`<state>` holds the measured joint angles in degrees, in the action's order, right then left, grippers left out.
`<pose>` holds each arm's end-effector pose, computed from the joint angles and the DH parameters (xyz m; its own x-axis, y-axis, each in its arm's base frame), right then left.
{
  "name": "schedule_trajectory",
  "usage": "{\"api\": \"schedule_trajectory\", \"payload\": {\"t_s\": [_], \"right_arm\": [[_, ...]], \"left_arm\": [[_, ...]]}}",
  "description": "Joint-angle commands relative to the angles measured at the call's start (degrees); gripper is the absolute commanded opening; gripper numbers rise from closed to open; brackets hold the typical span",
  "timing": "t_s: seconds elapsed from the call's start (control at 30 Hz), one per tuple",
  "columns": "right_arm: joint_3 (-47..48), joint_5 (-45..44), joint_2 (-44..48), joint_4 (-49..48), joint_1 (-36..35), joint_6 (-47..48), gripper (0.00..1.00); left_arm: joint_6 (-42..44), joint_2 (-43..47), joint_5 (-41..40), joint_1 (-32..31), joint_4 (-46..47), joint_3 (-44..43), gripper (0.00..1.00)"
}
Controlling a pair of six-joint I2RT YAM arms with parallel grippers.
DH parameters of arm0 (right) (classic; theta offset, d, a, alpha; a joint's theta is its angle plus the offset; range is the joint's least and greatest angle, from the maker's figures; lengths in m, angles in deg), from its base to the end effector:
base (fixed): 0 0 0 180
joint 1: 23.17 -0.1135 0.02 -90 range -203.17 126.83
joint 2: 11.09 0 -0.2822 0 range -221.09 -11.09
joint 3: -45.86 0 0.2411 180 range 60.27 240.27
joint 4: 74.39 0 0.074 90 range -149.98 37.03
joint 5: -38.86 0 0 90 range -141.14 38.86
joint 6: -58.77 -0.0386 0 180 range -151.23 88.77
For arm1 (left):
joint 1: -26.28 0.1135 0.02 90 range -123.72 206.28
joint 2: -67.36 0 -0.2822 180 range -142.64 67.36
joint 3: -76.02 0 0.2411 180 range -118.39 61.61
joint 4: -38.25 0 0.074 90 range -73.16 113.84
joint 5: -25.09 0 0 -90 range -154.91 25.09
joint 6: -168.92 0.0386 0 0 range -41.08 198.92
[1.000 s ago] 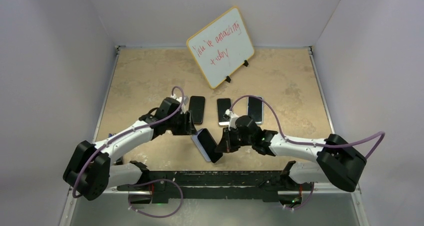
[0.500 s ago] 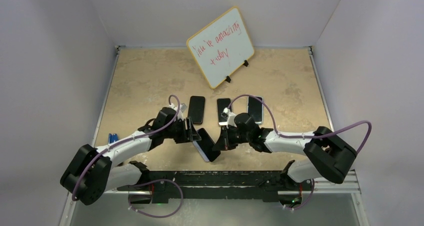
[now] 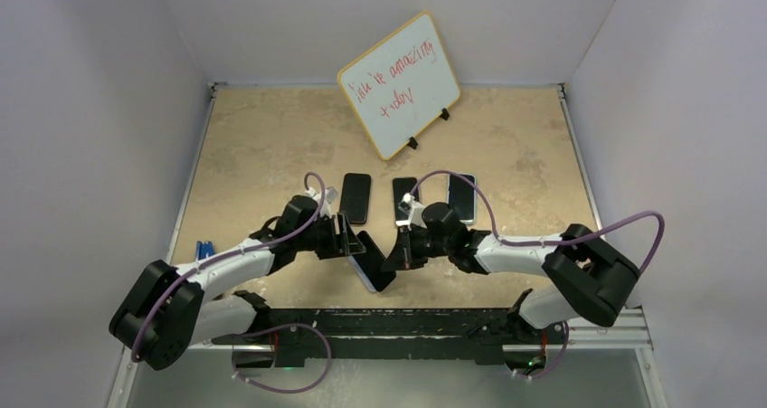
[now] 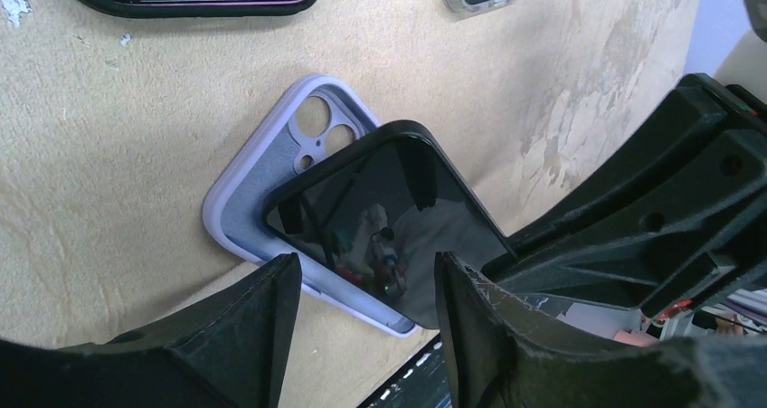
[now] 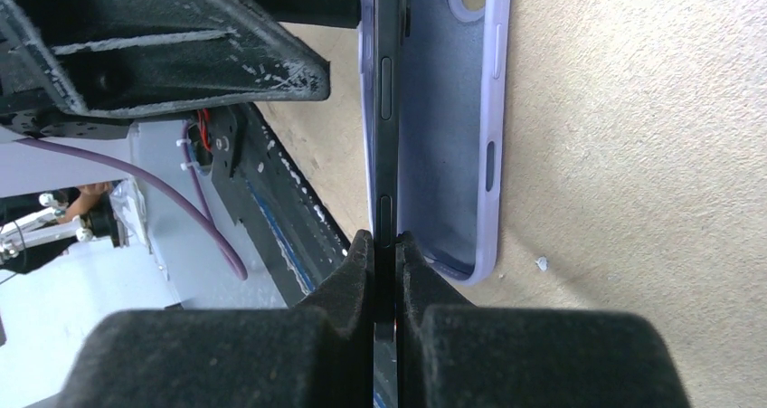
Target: Put the phone into the phone case
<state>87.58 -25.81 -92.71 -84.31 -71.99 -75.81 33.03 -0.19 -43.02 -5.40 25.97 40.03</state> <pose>0.1575 0.2052 0.1836 -0.8831 -0.0459 -0.4669 -0.4274 0.4892 0.7603 0.1600 -0.1156 0.1721 -0.9245 -0.2124 -0.3166 0.0752 0.7125 -0.6976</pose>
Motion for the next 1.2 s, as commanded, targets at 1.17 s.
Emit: {"api": "schedule_trajectory", "payload": {"t_s": [1.17], "right_arm": [[2.58, -4.57, -4.48, 2.32, 0.57, -1.09, 0.26]], "left_arm": [[-1.77, 3.06, -1.58, -0.13, 2.45, 3.83, 0.52]]}}
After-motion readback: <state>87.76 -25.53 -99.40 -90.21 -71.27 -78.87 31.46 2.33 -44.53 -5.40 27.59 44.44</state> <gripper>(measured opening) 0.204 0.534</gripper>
